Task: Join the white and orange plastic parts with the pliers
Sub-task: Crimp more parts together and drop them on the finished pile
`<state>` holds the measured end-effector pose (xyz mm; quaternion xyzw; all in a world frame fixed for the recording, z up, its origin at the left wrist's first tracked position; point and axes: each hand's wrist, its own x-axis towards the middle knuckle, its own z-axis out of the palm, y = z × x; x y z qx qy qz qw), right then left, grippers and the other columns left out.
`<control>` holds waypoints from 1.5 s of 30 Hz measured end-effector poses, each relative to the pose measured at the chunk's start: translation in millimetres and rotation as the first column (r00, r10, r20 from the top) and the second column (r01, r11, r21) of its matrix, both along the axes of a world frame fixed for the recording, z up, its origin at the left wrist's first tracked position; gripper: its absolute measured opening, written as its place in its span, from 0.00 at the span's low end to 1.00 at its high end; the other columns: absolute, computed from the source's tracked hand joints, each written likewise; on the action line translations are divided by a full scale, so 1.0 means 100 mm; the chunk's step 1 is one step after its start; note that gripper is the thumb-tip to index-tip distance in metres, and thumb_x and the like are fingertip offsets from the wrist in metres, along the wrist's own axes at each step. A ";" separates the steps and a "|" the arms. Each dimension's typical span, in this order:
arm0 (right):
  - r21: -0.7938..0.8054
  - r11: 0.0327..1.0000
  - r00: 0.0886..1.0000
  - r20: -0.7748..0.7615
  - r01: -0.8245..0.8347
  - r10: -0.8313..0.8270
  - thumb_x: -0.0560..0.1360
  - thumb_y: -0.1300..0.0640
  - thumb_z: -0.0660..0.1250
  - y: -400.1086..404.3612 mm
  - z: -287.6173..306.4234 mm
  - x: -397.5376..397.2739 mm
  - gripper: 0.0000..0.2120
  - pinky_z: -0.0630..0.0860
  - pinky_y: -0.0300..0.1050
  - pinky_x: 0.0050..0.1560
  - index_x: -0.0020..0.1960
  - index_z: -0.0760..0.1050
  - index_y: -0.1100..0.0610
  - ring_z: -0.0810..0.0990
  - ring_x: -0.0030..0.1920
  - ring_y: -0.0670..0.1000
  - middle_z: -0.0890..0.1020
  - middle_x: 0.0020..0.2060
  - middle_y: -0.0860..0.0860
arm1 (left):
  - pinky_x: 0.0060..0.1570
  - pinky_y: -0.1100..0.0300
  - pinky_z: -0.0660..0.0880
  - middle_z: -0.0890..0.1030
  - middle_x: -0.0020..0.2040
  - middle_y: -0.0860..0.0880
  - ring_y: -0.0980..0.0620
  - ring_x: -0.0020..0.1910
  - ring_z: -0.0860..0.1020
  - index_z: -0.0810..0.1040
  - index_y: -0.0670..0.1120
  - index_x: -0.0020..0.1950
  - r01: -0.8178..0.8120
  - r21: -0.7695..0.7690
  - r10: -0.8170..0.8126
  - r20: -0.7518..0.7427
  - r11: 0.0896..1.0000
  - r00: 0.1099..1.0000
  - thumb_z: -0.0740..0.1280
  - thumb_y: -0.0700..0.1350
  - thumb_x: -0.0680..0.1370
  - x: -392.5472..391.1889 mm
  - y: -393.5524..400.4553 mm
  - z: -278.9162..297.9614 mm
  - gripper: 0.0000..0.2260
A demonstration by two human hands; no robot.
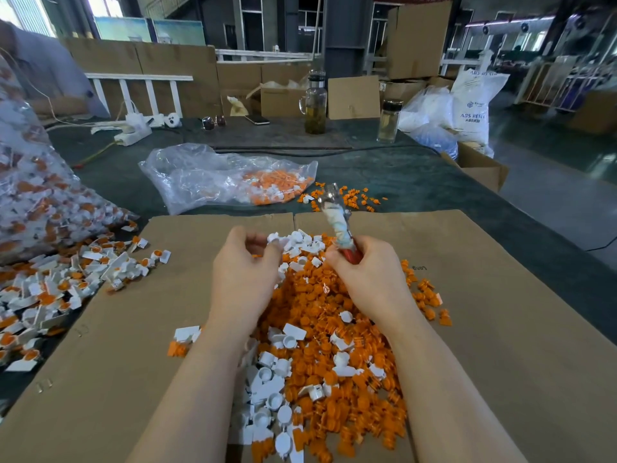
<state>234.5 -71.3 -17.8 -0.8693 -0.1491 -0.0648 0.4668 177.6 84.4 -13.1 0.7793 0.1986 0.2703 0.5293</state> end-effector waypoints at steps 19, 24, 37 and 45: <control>0.348 0.935 0.996 0.077 -0.070 0.046 0.77 0.55 0.69 0.11 0.07 -0.12 0.03 0.72 0.27 0.37 0.47 0.77 0.47 0.79 0.42 0.38 0.81 0.37 0.43 | 0.37 0.66 0.80 0.86 0.39 0.44 0.51 0.37 0.85 0.82 0.42 0.49 0.204 -0.631 -0.092 0.206 0.749 0.974 0.73 0.33 0.73 -0.05 -0.26 0.13 0.07; 0.297 0.953 0.992 0.124 -0.058 0.021 0.77 0.54 0.69 0.15 0.04 -0.13 0.03 0.72 0.27 0.38 0.50 0.77 0.52 0.79 0.41 0.38 0.80 0.37 0.42 | 0.45 0.61 0.82 0.86 0.41 0.40 0.49 0.40 0.86 0.83 0.39 0.51 0.255 -0.681 -0.143 0.217 0.686 0.966 0.71 0.31 0.73 -0.04 -0.27 0.11 0.08; 0.175 0.982 0.952 0.286 0.064 -0.113 0.75 0.54 0.71 0.20 -0.01 -0.15 0.07 0.70 0.38 0.32 0.45 0.71 0.50 0.76 0.34 0.44 0.76 0.33 0.42 | 0.42 0.62 0.82 0.86 0.39 0.40 0.47 0.39 0.86 0.84 0.37 0.47 0.205 -0.613 -0.087 0.217 0.763 0.972 0.74 0.33 0.72 -0.06 -0.31 0.12 0.05; 0.185 0.980 0.932 0.336 0.074 -0.134 0.73 0.57 0.72 0.20 0.00 -0.18 0.10 0.68 0.30 0.34 0.44 0.70 0.50 0.72 0.32 0.40 0.72 0.31 0.40 | 0.46 0.57 0.82 0.86 0.38 0.45 0.47 0.41 0.86 0.86 0.42 0.44 0.150 -0.428 -0.062 0.213 0.891 0.975 0.76 0.36 0.71 -0.06 -0.34 0.14 0.04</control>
